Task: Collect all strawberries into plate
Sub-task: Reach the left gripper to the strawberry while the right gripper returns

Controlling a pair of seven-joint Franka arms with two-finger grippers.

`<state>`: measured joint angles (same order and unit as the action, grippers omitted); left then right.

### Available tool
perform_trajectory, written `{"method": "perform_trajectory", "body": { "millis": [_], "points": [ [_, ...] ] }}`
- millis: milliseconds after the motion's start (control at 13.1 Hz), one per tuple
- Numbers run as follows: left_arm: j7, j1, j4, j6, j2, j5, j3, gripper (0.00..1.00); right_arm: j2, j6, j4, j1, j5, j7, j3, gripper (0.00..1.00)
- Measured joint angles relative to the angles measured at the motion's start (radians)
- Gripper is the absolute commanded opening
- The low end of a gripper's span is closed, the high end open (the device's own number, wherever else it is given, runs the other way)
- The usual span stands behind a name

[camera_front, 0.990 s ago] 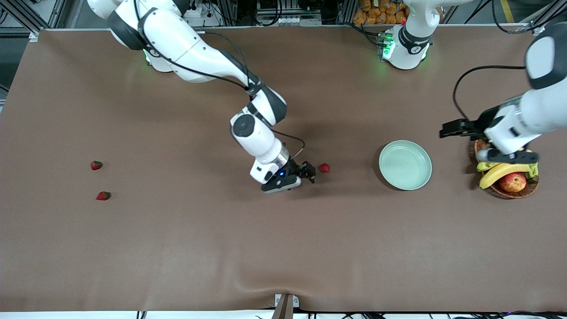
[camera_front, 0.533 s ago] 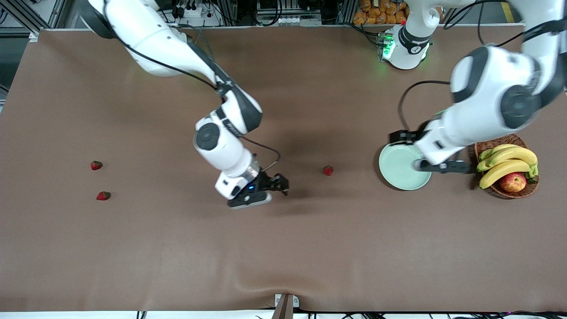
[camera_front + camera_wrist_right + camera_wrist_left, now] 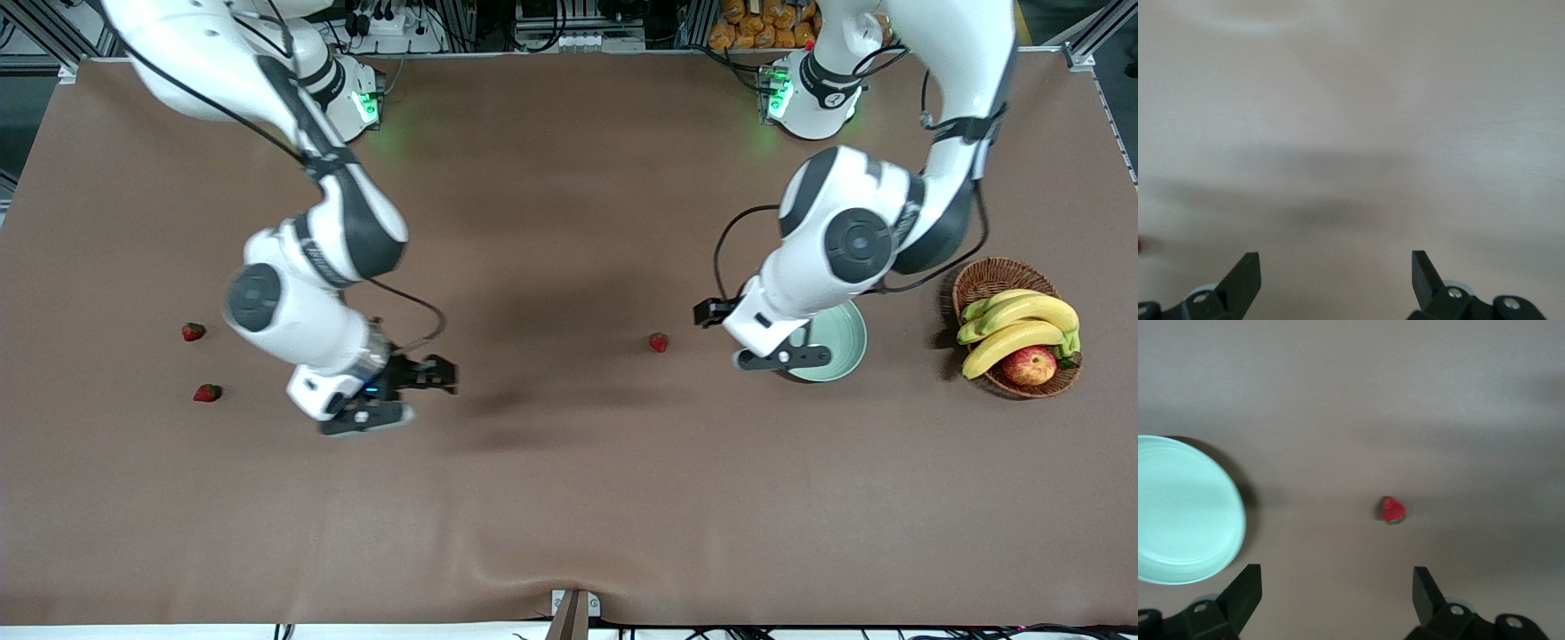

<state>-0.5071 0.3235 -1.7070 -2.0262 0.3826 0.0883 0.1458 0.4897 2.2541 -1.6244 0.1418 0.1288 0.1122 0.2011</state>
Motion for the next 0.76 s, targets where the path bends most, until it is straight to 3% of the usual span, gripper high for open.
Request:
{"method": "perform_trajectory", "body": {
  "millis": [381,762],
  "points": [
    [-0.179,0.087,0.045,-0.119,0.117,-0.176,0.0,1.0,-0.095,-0.056,-0.111,-0.188,-0.095,-0.155,-0.002,1.0],
    [-0.385,0.135,0.056,-0.202,0.225,-0.205,0.0,1.0,-0.143,-0.135,-0.119,-0.326,-0.23,-0.263,-0.003,1.0]
  ]
}}
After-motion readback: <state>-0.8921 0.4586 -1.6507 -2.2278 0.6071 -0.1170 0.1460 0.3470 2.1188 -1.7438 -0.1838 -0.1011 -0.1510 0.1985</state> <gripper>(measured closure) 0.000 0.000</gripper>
